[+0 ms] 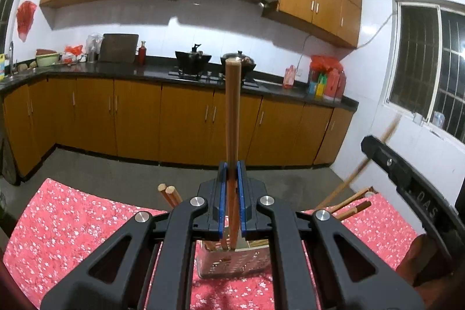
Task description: Organize utensils
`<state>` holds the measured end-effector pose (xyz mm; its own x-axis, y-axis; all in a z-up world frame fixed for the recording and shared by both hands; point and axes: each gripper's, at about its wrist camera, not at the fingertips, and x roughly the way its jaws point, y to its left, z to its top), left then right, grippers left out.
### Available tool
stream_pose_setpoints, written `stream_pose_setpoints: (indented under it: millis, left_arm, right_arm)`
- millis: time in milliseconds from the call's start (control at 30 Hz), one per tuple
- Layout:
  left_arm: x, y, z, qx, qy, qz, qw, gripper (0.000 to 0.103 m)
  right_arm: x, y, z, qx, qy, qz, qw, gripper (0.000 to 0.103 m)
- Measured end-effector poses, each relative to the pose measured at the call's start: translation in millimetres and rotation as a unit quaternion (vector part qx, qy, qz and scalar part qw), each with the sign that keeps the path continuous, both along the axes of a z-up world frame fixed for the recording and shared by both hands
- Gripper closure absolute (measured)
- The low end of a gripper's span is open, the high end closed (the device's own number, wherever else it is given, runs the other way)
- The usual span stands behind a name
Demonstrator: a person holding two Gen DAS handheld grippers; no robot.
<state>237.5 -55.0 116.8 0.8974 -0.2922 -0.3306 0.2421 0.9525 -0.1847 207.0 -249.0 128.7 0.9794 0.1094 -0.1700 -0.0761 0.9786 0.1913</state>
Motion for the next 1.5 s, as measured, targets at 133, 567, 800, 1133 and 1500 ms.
stream_pose_setpoints:
  millis: [133, 567, 800, 1133, 1500]
  left_arm:
    - [-5, 11, 6, -0.014, -0.001, -0.002, 0.9999, 0.083]
    - [-87, 60, 13, -0.014, -0.050, 0.041, 0.9978, 0.011]
    - [-155, 69, -26, 0.053, -0.056, 0.061, 0.9951, 0.002]
    - [-197, 71, -77, 0.079, -0.022, 0.074, 0.9939, 0.002]
    - [-214, 68, -105, 0.094, -0.018, 0.076, 0.9925, 0.002]
  right_arm:
    - [-14, -1, 2, 0.004, -0.011, -0.002, 1.000, 0.066]
    - [-99, -18, -7, 0.009, -0.022, -0.028, 0.999, 0.005]
    - [-151, 5, -50, -0.073, 0.012, -0.052, 0.996, 0.004]
    - [-191, 26, -107, -0.097, 0.076, -0.042, 0.991, 0.004]
    - [-210, 27, -138, -0.089, 0.089, -0.057, 0.990, 0.004]
